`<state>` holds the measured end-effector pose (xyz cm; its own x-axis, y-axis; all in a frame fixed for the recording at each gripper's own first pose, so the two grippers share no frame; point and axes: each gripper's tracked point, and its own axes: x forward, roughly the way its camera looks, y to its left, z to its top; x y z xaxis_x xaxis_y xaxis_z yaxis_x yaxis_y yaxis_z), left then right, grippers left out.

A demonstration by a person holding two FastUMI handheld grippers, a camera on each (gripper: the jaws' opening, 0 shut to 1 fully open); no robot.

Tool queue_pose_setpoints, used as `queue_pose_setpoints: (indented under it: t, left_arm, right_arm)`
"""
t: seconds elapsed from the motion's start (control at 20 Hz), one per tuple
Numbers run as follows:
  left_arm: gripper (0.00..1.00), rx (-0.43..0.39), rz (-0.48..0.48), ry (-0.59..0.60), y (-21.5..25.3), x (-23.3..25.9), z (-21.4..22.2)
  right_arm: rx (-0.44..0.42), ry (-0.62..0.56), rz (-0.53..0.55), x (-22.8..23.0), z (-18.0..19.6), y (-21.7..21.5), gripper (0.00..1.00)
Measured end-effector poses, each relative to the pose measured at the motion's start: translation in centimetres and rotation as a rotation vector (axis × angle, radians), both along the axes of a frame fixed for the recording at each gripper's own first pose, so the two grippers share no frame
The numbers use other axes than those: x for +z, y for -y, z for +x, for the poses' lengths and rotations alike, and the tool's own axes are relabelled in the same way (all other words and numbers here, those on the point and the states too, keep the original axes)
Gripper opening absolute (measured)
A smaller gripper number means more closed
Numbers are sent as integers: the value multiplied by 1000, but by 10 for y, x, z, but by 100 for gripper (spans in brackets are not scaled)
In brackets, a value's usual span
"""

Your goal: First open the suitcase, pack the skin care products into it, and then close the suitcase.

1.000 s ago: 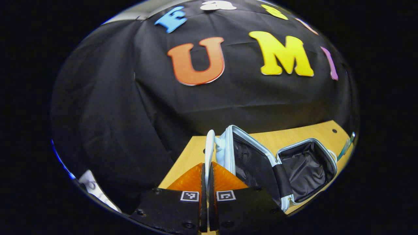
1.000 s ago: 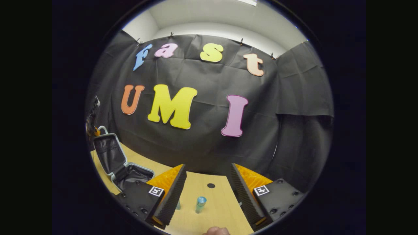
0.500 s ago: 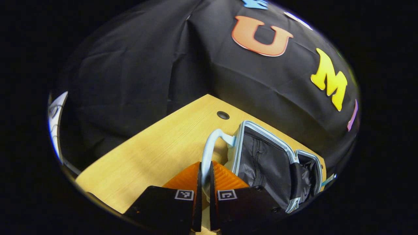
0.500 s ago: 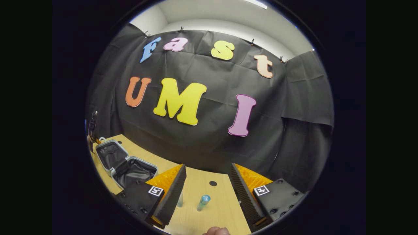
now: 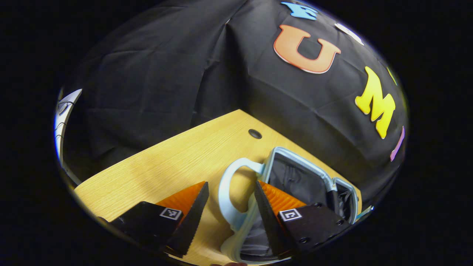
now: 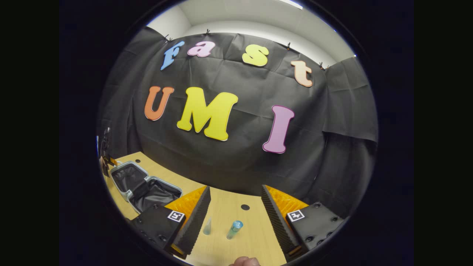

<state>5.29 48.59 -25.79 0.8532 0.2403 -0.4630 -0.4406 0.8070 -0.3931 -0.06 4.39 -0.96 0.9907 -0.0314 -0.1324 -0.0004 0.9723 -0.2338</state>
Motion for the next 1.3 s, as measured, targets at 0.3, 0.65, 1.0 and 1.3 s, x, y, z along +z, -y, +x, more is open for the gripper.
queue_pose_setpoints:
  t: [0.3, 0.65, 1.0, 1.3]
  left_arm:
    - [93, -1, 269, 160, 50, 136, -6]
    - [100, -14, 492, 282, 166, 262, -22]
    - [97, -100, 578, 350, 314, 282, -22]
    - [96, -284, 588, 353, 445, 251, -8]
  right_arm:
    - [16, 12, 73, -1, 1, 8, 82]
    - [7, 34, 165, -5, 7, 42, 82]
    - [8, 23, 187, -20, 12, 91, 82]
    - [31, -26, 191, -48, 7, 128, 81]
